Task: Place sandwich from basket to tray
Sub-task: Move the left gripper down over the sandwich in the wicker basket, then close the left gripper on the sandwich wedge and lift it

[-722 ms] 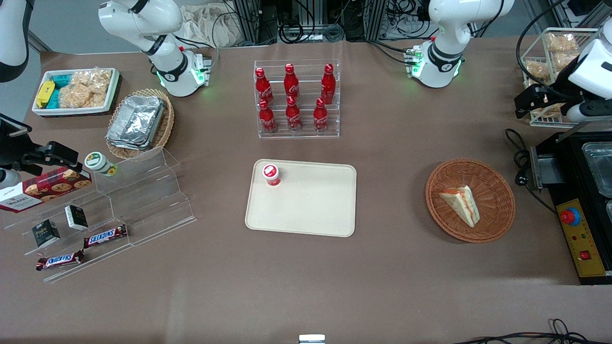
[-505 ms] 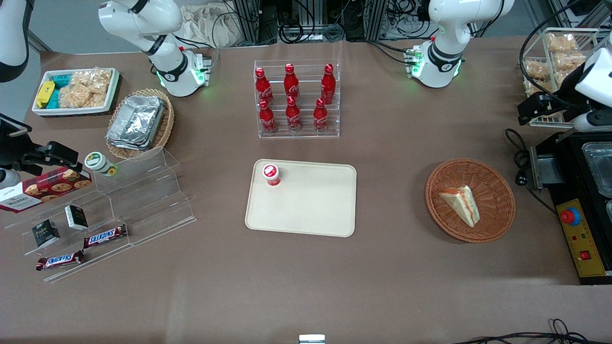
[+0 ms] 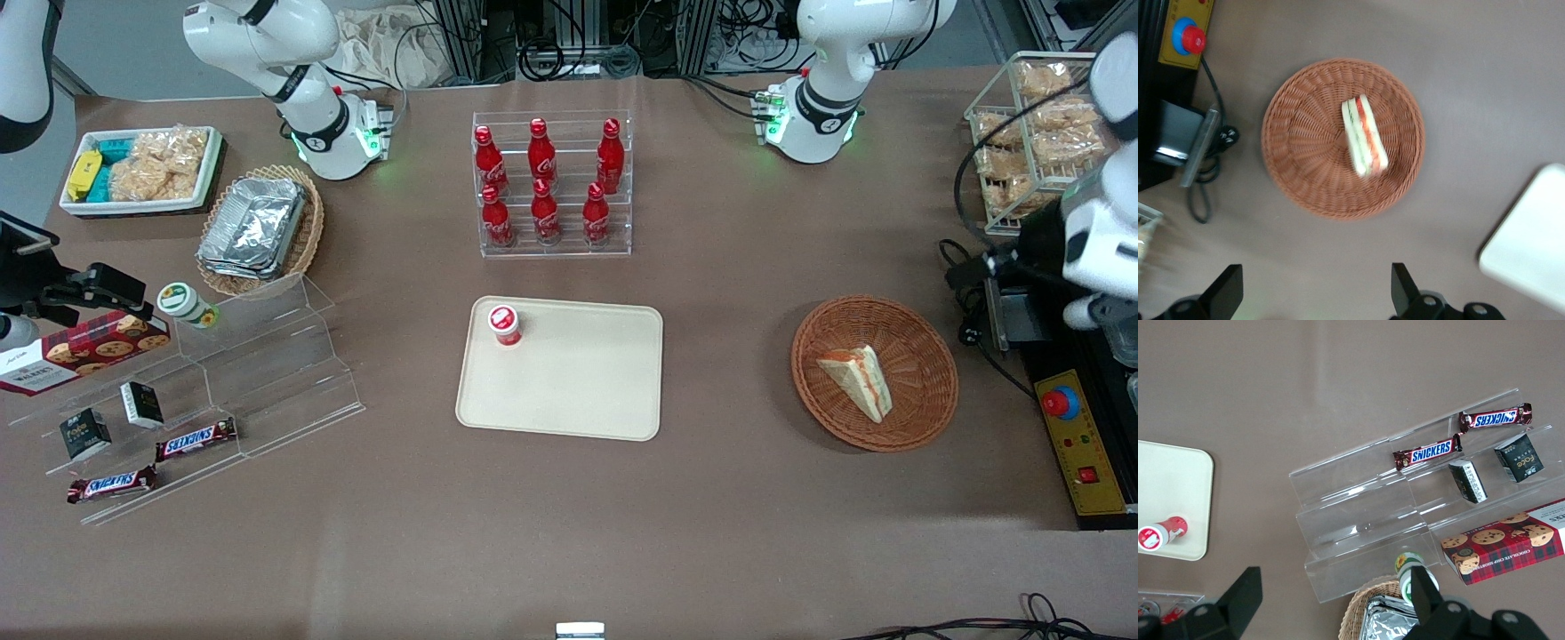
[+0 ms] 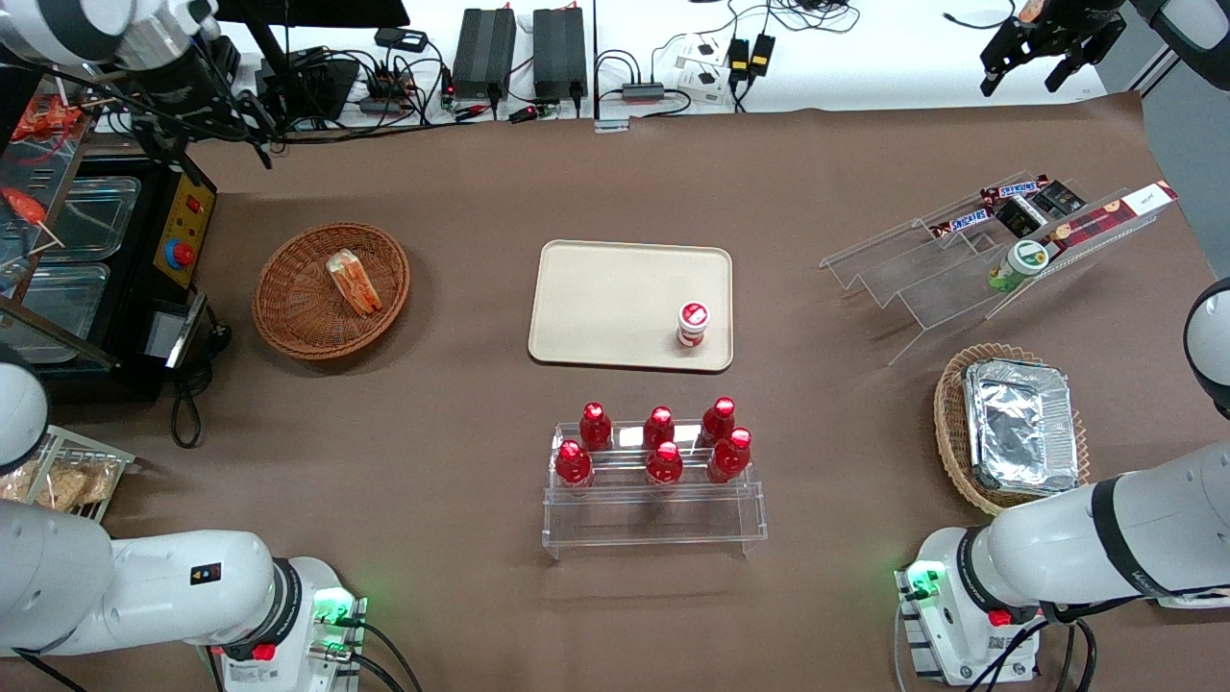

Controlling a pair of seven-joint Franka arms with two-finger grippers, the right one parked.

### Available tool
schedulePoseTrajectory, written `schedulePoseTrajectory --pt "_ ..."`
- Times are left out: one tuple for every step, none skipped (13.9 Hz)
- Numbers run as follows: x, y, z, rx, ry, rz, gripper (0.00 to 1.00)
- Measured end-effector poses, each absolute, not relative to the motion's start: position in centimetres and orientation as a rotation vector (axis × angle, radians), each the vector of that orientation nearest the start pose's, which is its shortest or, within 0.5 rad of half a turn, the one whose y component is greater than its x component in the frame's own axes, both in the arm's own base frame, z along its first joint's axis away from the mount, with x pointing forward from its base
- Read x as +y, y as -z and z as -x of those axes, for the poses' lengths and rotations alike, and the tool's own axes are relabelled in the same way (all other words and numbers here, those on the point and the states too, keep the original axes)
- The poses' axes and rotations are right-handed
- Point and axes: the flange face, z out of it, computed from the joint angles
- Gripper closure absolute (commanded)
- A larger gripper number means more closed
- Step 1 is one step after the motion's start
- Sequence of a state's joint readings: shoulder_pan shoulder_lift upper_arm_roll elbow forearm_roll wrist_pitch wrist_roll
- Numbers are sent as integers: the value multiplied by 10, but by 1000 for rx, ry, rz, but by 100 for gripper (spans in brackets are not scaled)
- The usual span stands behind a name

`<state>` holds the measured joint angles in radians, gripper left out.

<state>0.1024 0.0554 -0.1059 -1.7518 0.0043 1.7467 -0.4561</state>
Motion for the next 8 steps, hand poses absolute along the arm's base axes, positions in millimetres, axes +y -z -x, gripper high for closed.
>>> schedulePoseTrajectory --pt "-1 -494 -584 -761 -98 3036 0" --pt "-2 -465 -593 -812 -102 3025 0" --pt "-3 -437 -601 -857 -104 3017 0" --pt "-3 -409 -608 -893 -99 3011 0" --pt "-4 -381 -612 -925 -91 3007 0" --pt "-5 -355 -614 -951 -75 3007 0" --pt "-6 -330 -614 -979 -60 3005 0" --pt "-6 -309 -613 -1009 -52 3000 0"
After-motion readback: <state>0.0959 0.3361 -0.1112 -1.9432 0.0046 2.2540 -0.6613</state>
